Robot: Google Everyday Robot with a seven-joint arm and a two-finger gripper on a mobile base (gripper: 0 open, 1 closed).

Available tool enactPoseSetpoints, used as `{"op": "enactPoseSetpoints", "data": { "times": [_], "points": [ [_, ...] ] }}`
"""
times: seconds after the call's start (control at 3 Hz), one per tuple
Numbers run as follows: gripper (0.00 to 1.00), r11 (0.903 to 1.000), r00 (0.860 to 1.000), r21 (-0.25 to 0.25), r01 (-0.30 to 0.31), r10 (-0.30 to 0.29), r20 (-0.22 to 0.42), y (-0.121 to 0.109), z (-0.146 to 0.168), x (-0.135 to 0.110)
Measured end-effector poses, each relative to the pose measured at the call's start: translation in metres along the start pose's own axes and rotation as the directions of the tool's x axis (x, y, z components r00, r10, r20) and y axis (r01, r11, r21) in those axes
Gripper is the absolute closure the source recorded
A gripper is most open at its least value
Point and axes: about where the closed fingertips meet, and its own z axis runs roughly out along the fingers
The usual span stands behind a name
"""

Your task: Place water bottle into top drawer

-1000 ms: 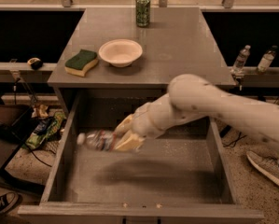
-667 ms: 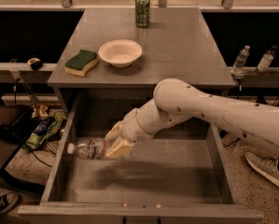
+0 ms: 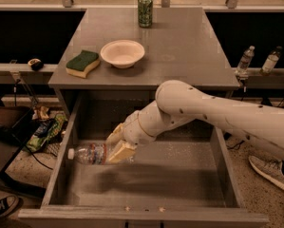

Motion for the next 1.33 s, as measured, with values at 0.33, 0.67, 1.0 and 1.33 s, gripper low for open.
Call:
{"op": "enactPoseSetpoints", "data": {
  "times": [0.33, 0.67, 1.0, 1.33],
  "points": [
    [0.0, 1.0, 1.0, 0.0, 0.0, 0.0, 0.0, 0.0, 0.0, 0.0],
    [0.0, 1.0, 1.0, 0.0, 0.0, 0.0, 0.0, 0.0, 0.0, 0.0],
    [0.0, 0.9978, 0.997, -0.03, 0.059, -0.058, 0.047, -0.008, -0.011, -0.024],
    [0.0, 0.9927, 0.994, -0.047, 0.111, -0.112, -0.002, -0.029, -0.065, -0.091]
  ]
}}
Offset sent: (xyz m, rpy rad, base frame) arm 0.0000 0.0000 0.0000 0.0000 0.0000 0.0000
